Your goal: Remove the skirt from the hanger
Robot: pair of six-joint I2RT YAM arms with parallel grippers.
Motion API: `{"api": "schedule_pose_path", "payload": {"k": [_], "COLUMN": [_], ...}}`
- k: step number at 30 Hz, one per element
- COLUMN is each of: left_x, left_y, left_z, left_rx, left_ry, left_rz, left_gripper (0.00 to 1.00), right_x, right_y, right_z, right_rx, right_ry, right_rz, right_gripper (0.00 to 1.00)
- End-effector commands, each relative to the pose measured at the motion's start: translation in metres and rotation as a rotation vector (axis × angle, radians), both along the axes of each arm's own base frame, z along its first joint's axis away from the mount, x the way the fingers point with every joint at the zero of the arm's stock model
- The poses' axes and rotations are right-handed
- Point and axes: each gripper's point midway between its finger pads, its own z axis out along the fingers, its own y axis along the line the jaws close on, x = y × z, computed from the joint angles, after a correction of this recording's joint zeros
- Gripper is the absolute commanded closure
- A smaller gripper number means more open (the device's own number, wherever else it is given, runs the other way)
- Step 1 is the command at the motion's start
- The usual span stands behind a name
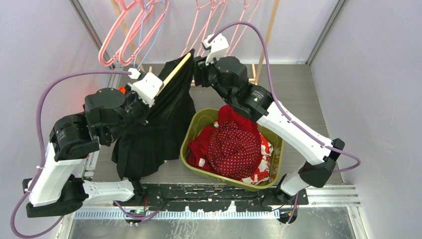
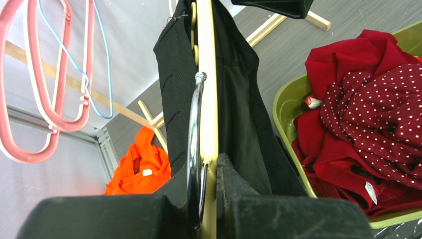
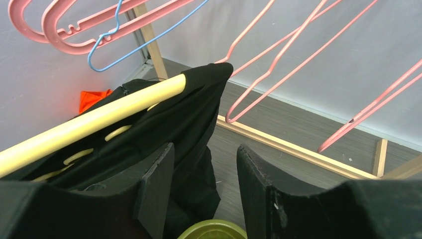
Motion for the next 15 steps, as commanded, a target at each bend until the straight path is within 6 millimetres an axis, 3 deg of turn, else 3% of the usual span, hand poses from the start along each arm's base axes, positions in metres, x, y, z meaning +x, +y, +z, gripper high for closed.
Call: {"api": "schedule_pose_path", "payload": {"k": [1,15], "left_x": [0.002,0.005], "left_y": [-0.002,-0.012], "left_z": [0.027,0.022], "left_rx": [-0.099,-0.090], "left_ry": [-0.064,-0.047], "left_rz": [0.007,-0.012], "left_gripper": [1.00,1.00], "right_x": [-0.006,0.012], "right_y": [0.001,0.027], "right_z": [0.035,0.043], "right_rx": [0.095,0.115], "right_ry": [-0.061,-0.111], "right_rz": [0.021,0.034], "right_gripper": [0.46,0.46]}}
